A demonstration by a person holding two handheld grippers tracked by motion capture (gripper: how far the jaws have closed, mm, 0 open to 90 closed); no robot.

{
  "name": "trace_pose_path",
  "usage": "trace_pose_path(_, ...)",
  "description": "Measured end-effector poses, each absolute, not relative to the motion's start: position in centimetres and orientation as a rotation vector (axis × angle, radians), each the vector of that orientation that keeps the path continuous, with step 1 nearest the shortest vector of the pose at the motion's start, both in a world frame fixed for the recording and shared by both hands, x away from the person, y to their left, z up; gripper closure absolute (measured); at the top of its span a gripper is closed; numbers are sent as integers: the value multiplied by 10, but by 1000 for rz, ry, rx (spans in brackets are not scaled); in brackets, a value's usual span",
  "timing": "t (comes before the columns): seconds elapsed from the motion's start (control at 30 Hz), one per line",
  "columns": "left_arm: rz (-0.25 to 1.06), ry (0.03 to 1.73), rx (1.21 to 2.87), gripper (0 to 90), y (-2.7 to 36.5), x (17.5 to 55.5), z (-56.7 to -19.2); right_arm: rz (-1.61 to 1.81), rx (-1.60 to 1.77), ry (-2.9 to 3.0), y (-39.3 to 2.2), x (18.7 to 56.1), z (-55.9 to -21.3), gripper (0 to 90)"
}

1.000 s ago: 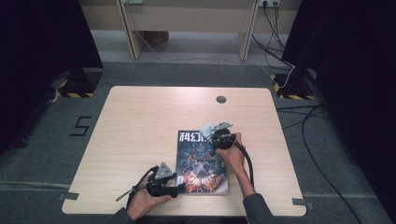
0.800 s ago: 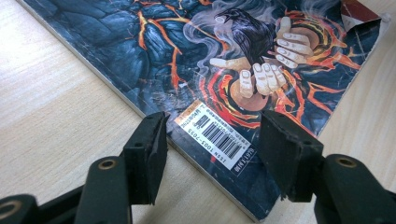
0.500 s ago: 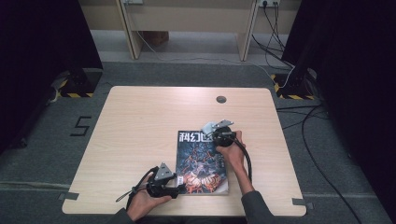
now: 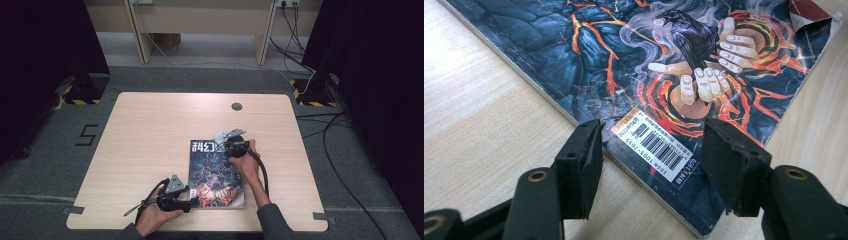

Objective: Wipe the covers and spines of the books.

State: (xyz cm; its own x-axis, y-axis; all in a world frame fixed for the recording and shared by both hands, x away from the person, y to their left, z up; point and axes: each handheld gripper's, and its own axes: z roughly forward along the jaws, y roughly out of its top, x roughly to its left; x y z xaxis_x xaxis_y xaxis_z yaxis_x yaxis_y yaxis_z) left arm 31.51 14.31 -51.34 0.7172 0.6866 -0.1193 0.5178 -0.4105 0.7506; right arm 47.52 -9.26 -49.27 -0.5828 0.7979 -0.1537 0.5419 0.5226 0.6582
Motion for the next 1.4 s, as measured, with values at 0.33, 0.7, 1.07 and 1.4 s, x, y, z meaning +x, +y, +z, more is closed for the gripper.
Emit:
trace_pose_path(0.33,263,907,2102,410,143,315,-514,810,1027,2411,-41,484,-492,751)
trace_pose_path(0.7,263,915,2098,415,143,314,-514,831,927,2485,-20,474,-491,749)
trace_pose_path(1.07,225,924,2101,379,145,320,-514,796,950,2478,-17,483,-490,741)
trace_pose_path(1.4,215,914,2104,377,145,318,-514,883,876,2544,-20,454,-492,737)
